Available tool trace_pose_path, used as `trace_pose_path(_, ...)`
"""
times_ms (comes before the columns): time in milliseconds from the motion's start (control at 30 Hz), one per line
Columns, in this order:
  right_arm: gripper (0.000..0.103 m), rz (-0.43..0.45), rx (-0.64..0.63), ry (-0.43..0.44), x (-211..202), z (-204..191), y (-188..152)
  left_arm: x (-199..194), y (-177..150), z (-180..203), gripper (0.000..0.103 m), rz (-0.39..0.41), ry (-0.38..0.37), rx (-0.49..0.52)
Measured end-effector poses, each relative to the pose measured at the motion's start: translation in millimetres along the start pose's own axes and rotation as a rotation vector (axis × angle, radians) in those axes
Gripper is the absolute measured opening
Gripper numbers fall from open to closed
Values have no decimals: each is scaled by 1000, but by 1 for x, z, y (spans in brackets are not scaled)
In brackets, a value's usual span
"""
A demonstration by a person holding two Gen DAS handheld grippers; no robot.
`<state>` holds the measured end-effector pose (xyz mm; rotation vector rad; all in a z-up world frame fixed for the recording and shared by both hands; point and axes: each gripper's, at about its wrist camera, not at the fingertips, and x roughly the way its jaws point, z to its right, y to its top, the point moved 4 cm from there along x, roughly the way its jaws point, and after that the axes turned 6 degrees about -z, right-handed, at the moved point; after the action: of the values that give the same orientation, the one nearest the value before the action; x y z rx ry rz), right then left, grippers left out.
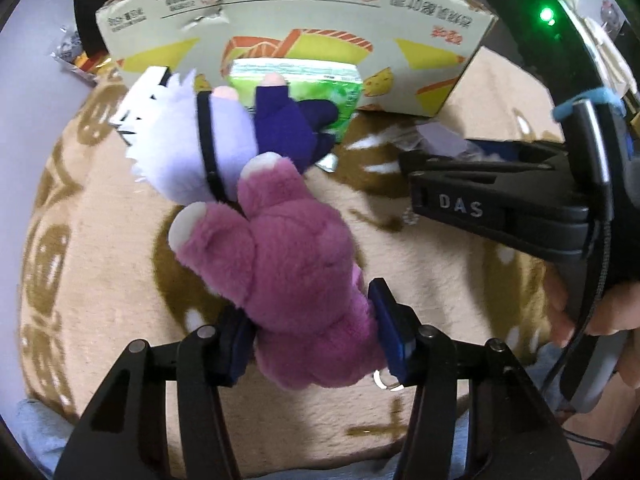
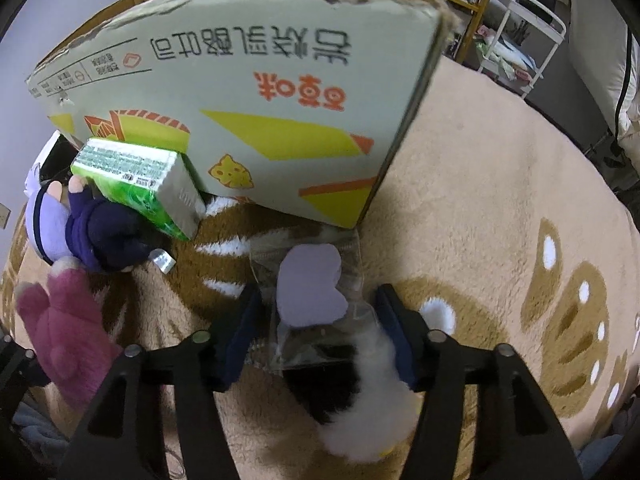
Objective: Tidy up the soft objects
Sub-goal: 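Close left tool on the pink bear plush while right tool grips the clear plastic bag, then lift the pink bear with left tool while right tool carries the plastic bag to the box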
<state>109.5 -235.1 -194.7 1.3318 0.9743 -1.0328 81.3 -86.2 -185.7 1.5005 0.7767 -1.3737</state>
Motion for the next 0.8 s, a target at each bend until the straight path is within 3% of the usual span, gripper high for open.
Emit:
trace_pose_path(100, 80, 23, -18, -22, -2, -4, 5, -2, 0, 1, 53, 0, 32, 15)
trace_pose_path(233, 81, 31, -42, -11, -1, -9, 8, -4, 0, 2, 53, 2, 41, 22)
trace_pose_path(300, 75, 24, -53, -19, 1, -10, 10, 0, -4, 13, 53, 1, 40, 20)
trace_pose_path(367, 59, 10, -62, -36, 3, -9, 10, 2, -5, 15, 53, -1, 38, 19)
trace_pose_path(533, 50, -5, -58, -32, 5, -3, 14, 0, -3, 20, 53, -9, 56, 37)
trace_pose_path(800, 49, -19, -31, -5, 0, 6, 16, -11, -8, 11, 52, 0, 86, 29)
